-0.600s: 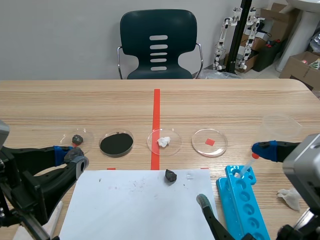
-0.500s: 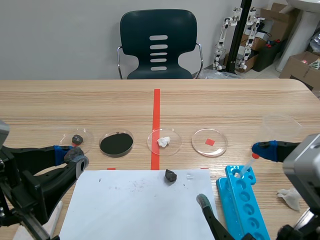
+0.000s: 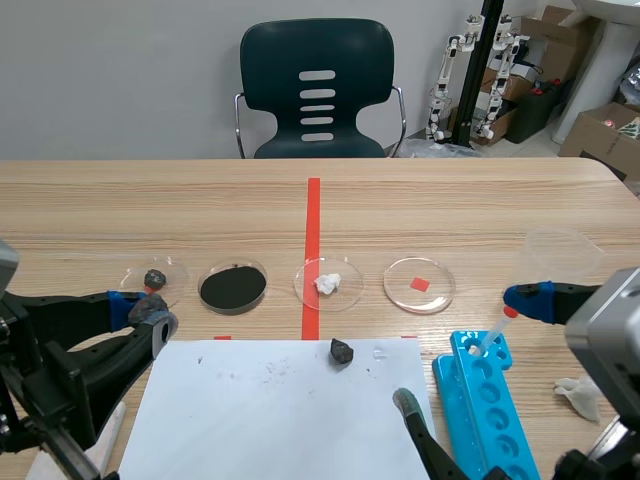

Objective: Put the middle mineral back

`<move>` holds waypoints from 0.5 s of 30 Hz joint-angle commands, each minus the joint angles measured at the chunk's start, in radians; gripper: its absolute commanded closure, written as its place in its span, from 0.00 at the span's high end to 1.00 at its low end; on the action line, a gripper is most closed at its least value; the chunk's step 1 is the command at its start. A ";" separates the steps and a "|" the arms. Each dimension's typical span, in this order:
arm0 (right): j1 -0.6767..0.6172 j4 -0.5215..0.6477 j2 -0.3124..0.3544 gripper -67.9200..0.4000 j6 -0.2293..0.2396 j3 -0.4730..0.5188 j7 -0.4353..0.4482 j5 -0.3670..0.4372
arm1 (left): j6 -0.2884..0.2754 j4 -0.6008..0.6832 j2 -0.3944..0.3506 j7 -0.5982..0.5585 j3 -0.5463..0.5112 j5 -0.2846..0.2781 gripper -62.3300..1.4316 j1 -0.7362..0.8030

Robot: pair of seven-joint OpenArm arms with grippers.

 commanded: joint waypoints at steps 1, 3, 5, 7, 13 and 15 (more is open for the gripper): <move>0.007 0.010 0.010 1.00 0.000 0.004 0.018 0.011 | 0.000 0.011 0.002 -0.018 -0.004 -0.007 0.19 -0.005; 0.007 0.010 0.010 1.00 0.000 0.004 0.018 0.011 | 0.000 0.011 0.002 -0.018 -0.004 -0.007 0.19 -0.006; 0.007 0.010 0.010 1.00 0.000 0.004 0.018 0.011 | 0.000 0.011 0.002 -0.018 -0.004 -0.007 0.19 -0.006; 0.007 0.010 0.010 1.00 0.000 0.004 0.018 0.011 | 0.000 0.011 0.002 -0.013 -0.004 -0.007 0.19 -0.005; 0.007 0.010 0.010 1.00 0.000 0.004 0.018 0.011 | 0.000 0.011 0.002 -0.013 -0.004 -0.007 0.19 -0.005; 0.007 0.010 0.010 1.00 0.000 0.004 0.018 0.011 | 0.003 0.011 0.002 -0.013 -0.003 -0.007 0.19 -0.006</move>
